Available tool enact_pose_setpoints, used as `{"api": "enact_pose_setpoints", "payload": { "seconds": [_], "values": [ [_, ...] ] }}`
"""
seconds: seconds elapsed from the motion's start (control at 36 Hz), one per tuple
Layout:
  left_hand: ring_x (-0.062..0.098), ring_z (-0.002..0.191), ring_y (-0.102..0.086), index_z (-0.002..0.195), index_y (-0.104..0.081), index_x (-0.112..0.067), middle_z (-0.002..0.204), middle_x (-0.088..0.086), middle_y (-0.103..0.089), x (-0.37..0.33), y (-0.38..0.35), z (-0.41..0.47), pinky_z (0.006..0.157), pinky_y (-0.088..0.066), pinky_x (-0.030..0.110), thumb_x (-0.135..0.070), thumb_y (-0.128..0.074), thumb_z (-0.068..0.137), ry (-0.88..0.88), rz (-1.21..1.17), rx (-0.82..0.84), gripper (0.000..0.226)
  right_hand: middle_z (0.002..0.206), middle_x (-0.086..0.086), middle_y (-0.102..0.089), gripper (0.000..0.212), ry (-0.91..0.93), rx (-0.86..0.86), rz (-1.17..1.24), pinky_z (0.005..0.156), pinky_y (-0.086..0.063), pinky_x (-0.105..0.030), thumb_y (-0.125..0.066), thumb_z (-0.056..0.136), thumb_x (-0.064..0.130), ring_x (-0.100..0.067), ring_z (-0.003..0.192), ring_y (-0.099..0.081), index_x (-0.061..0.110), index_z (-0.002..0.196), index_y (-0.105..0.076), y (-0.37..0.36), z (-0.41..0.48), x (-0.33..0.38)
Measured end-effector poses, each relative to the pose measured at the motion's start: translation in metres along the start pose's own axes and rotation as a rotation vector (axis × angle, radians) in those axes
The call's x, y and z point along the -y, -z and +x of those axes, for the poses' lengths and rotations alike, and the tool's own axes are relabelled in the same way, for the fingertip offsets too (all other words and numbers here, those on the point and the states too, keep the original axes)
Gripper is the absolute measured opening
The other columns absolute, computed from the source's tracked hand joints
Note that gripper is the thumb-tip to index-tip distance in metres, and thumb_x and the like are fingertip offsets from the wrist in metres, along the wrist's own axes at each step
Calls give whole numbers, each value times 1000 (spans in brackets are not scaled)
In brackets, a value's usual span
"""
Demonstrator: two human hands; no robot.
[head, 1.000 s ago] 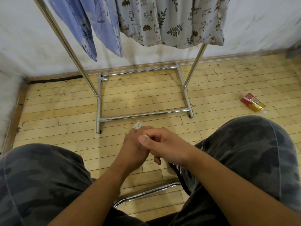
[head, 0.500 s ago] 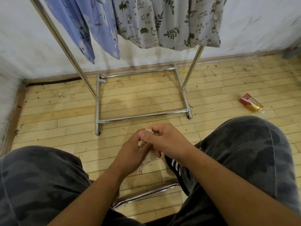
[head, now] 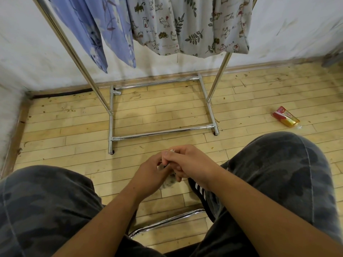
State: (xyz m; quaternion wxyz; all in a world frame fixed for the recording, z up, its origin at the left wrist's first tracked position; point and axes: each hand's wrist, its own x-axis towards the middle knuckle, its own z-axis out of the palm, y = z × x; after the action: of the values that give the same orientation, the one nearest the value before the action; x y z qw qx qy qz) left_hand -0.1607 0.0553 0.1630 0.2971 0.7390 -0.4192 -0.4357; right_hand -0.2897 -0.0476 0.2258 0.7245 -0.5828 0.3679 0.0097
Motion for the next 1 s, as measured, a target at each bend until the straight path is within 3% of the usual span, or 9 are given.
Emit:
{"api": "enact_pose_setpoints", "payload": {
  "seconds": [0.11,0.22,0.33,0.47,0.56,0.69,0.86,0.92,1.0],
  "values": [
    [-11,90,-63,97,-57,-54,92,-34,-67,0,1,2,70,-45,5,-41,-55,103,-31,1,-8,15,60,-3,-42,29,9,32,67,61,-47,-31,-57,104,26,-12,50,-38,12,82,-70,0,0,1],
    [3,94,-68,99,-61,-46,98,-16,-69,5,2,7,74,-49,18,-46,-57,98,-33,3,-22,4,60,-2,-43,30,-1,75,130,63,-48,-31,-58,104,25,-13,53,-38,12,79,-69,0,-1,3],
    [-3,100,-65,109,-62,-44,103,-21,-69,5,3,9,76,-48,10,-43,-57,100,-57,1,-34,10,56,-2,-38,30,-11,118,216,63,-47,-30,-56,105,21,-14,51,-34,9,79,-66,1,-2,6],
    [14,107,-64,120,-60,-44,114,-10,-66,13,-2,13,89,-57,42,-56,-50,99,-88,51,-25,27,54,-3,-32,30,-37,175,267,62,-48,-29,-56,105,21,-12,47,-31,9,80,-67,4,-3,6],
    [18,110,-64,126,-60,-39,118,-6,-66,17,-4,15,92,-57,50,-52,-52,101,-95,26,-1,30,53,0,-34,30,-36,215,274,62,-49,-31,-54,107,23,-11,45,-32,10,83,-68,5,-3,7],
    [4,113,-62,124,-54,-53,123,-14,-63,10,0,8,95,-53,32,-47,-58,101,-88,-60,-50,24,56,1,-39,30,26,169,257,63,-48,-34,-49,109,26,-12,47,-33,6,94,-66,5,0,7],
    [1,108,-63,131,-54,-49,119,-18,-66,7,5,5,88,-53,25,-48,-54,102,-42,-76,-59,28,66,-2,-45,29,78,95,155,64,-49,-34,-50,109,31,-14,53,-39,11,96,-67,4,2,4],
    [2,106,-63,125,-56,-49,116,-16,-67,5,6,4,87,-52,24,-46,-53,103,-40,-89,-59,22,72,-1,-51,29,82,108,137,67,-49,-37,-51,108,33,-14,59,-46,13,97,-67,3,1,2],
    [-7,95,-63,104,-57,-49,100,-16,-68,-4,7,1,73,-48,10,-33,-54,105,-62,-115,-65,16,85,0,-61,28,52,148,150,70,-51,-41,-54,107,39,-18,69,-56,15,103,-68,2,2,2]
  ]
}}
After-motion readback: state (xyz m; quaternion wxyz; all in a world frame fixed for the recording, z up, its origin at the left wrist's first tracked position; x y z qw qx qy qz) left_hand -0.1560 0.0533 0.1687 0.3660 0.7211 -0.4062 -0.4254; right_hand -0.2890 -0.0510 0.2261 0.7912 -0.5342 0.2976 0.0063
